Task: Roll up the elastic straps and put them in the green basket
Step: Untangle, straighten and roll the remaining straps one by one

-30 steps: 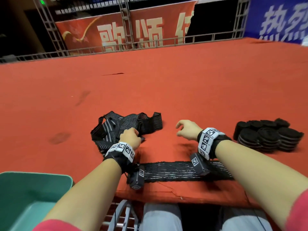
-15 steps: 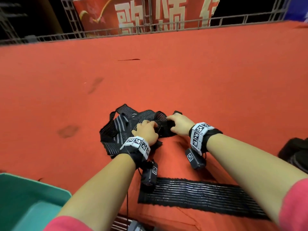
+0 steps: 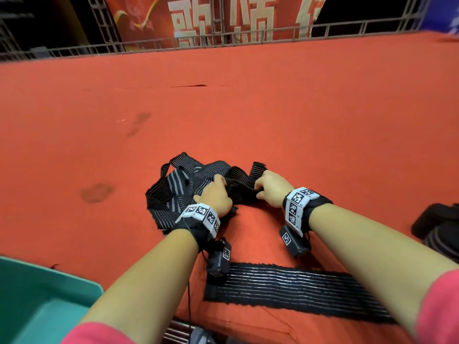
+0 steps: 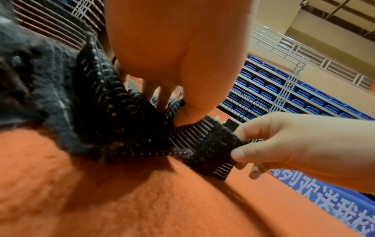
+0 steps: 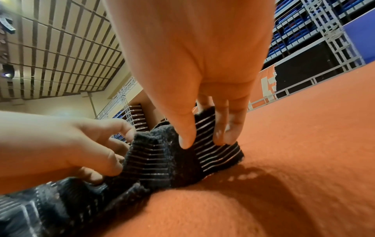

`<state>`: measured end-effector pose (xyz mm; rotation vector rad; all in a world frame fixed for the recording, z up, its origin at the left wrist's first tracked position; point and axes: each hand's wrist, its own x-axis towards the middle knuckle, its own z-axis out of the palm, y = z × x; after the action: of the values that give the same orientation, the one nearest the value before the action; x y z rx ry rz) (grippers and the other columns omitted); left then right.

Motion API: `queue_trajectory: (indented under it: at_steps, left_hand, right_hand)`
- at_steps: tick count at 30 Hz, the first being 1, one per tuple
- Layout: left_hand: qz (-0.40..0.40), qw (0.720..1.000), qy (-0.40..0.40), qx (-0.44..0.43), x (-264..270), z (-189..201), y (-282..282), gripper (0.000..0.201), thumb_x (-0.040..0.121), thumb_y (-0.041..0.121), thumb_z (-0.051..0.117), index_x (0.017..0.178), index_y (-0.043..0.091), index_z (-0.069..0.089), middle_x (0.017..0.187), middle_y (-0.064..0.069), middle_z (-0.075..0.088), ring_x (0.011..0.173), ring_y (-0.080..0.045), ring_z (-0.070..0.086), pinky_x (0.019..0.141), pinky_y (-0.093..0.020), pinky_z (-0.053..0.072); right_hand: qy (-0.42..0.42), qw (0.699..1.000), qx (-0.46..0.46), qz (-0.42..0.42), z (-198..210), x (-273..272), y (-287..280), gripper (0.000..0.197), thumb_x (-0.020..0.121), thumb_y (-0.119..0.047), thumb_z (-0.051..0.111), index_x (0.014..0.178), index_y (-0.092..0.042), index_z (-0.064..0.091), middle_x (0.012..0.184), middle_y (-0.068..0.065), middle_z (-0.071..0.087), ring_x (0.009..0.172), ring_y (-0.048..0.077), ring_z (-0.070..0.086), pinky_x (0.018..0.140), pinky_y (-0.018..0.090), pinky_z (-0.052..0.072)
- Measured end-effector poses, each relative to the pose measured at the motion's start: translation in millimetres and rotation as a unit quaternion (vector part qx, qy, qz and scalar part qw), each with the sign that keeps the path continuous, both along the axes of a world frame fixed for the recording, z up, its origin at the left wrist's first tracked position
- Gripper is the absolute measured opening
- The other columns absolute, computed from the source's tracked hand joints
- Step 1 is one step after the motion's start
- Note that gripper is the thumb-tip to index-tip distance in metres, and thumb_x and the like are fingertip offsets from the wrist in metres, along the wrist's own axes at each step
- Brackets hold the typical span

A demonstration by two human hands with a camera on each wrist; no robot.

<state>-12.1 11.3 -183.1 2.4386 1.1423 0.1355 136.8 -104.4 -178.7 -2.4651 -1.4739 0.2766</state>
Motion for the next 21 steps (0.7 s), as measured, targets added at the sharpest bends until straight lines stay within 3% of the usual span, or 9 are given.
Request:
queue_trajectory:
  at_steps: [2, 6, 9, 14, 18, 21]
  left_hand:
    - [0.013, 1.000, -0.007, -0.011, -2.1, -1.0, 2.1, 0.044, 0.081, 0.015, 0.057, 0.116, 0.024, 0.033, 0.105, -0.001, 0.061, 0.107, -0.029, 0.058, 0.103, -0.053, 0.029]
    - [-0.028, 0.998, 0.057, 0.023, -2.6, -2.5, 4.5, 0.051, 0.083, 0.028, 0.060, 0.132, 0.026, 0.047, 0.126, 0.000, 0.057, 0.122, -0.025, 0.051, 0.106, -0.054, 0.029]
    - [-0.046, 0.994, 0.092, 0.043, 1.4, -6.6, 5.5, 0.043, 0.084, 0.031, 0.059, 0.127, 0.030, 0.056, 0.128, -0.001, 0.055, 0.127, -0.024, 0.046, 0.106, -0.054, 0.031]
    - [-0.058, 0.990, 0.119, 0.050, 3.8, -12.5, 6.2, 0.026, 0.088, 0.027, 0.057, 0.110, 0.032, 0.069, 0.128, -0.003, 0.060, 0.128, -0.028, 0.046, 0.107, -0.055, 0.037]
    - [-0.065, 0.987, 0.120, 0.082, 5.0, -17.5, 4.4, 0.027, 0.091, 0.032, 0.057, 0.112, 0.027, 0.072, 0.129, -0.005, 0.062, 0.126, -0.029, 0.046, 0.107, -0.045, 0.040]
    - [-0.072, 0.986, 0.128, 0.078, 9.3, -10.0, -3.4, 0.031, 0.087, 0.032, 0.066, 0.117, 0.026, 0.070, 0.128, -0.008, 0.061, 0.124, -0.031, 0.047, 0.106, -0.035, 0.039]
  right_hand:
    - [0.001, 1.000, 0.019, -0.019, 3.0, 4.0, -5.6, 0.006, 0.088, -0.016, 0.069, 0.094, -0.017, 0.068, 0.110, 0.004, 0.049, 0.102, 0.031, 0.056, 0.089, 0.039, 0.047]
    - [0.004, 0.998, 0.034, -0.051, 17.0, 10.6, -22.7, 0.007, 0.091, -0.013, 0.061, 0.092, -0.018, 0.057, 0.112, 0.008, 0.056, 0.103, 0.030, 0.055, 0.089, 0.041, 0.046]
    - [0.024, 0.996, 0.054, -0.065, 25.8, 12.9, -40.1, 0.015, 0.088, -0.009, 0.058, 0.089, -0.023, 0.053, 0.109, 0.011, 0.065, 0.101, 0.031, 0.059, 0.083, 0.036, 0.047]
    - [0.027, 0.990, 0.071, -0.122, 36.8, 22.5, -74.1, 0.011, 0.089, -0.006, 0.052, 0.097, -0.010, 0.058, 0.105, 0.016, 0.066, 0.097, 0.035, 0.060, 0.079, 0.039, 0.049]
    - [0.027, 0.983, 0.073, -0.168, 47.9, 35.2, -97.0, 0.009, 0.091, -0.011, 0.055, 0.099, -0.007, 0.058, 0.108, 0.020, 0.065, 0.099, 0.037, 0.060, 0.077, 0.038, 0.046]
    - [0.027, 0.980, 0.090, -0.178, 56.2, 35.0, -105.8, 0.006, 0.093, -0.014, 0.056, 0.090, -0.013, 0.050, 0.106, 0.020, 0.064, 0.099, 0.037, 0.059, 0.071, 0.033, 0.036]
